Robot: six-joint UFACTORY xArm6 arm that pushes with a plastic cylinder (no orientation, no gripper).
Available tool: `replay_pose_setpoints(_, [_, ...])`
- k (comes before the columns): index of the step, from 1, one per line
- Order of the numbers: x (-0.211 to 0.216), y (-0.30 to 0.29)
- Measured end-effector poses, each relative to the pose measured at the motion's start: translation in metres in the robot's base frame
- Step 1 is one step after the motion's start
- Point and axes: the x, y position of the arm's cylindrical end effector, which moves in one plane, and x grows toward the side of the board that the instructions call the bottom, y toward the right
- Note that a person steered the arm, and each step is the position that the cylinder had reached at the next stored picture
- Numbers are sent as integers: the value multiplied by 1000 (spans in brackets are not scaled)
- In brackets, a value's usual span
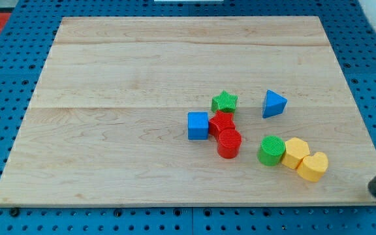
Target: Move the yellow blocks to the green circle
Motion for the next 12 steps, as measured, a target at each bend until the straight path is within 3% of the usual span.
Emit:
replay_pose_setpoints(1, [-12, -62])
replay_pose_setpoints(2, [0, -86])
replay_pose_setpoints(4, [-53, -98])
replay_pose_setpoints(6, [-95, -147])
replay_pose_setpoints(8, [-56, -137])
replay_pose_setpoints(12, [-60, -140])
